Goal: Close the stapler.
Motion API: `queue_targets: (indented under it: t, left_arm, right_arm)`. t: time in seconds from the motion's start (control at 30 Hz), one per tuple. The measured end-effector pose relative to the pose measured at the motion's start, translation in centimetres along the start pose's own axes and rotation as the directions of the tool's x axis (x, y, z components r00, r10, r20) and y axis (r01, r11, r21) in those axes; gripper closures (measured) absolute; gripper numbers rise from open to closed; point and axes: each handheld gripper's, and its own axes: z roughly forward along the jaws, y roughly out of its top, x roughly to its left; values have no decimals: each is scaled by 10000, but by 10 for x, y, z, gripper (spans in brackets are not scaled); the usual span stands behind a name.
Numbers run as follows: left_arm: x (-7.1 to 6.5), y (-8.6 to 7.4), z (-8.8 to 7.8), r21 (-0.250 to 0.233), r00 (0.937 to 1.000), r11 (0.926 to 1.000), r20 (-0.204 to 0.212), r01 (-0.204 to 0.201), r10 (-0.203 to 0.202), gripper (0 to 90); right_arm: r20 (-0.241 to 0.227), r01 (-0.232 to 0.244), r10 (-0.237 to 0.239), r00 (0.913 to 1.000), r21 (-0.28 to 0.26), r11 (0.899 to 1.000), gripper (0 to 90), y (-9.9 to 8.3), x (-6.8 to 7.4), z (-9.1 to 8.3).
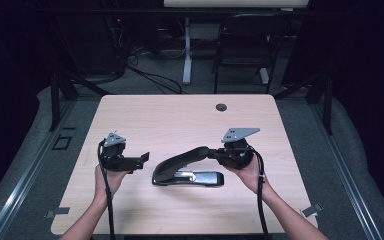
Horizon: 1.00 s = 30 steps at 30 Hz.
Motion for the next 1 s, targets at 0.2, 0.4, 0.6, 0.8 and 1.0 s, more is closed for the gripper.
queue_targets:
  t: [0.2,0.4,0.6,0.8,1.0]
  left_arm:
    - [2,-1,3,136,10000,9999,3,7,-7,1]
    - [2,-1,5,282,9999,9996,117,-39,35,1]
    - [3,-2,7,360,9998,9993,178,-39,33,0]
    - [3,-2,7,311,9998,9995,199,-46,40,1]
    - [3,-2,7,347,9997,9994,232,-28,20,1]
  right_arm:
    - [68,-145,143,9999,337,9993,900,-6,-3,0]
    - [102,-277,270,9996,755,9968,900,-11,-8,1]
    - [153,-398,384,9991,1064,9935,900,-14,-11,3]
    - [402,-423,360,9985,1684,9848,900,-20,-14,7]
    - [456,-603,520,9976,2053,9768,900,-26,-18,9]
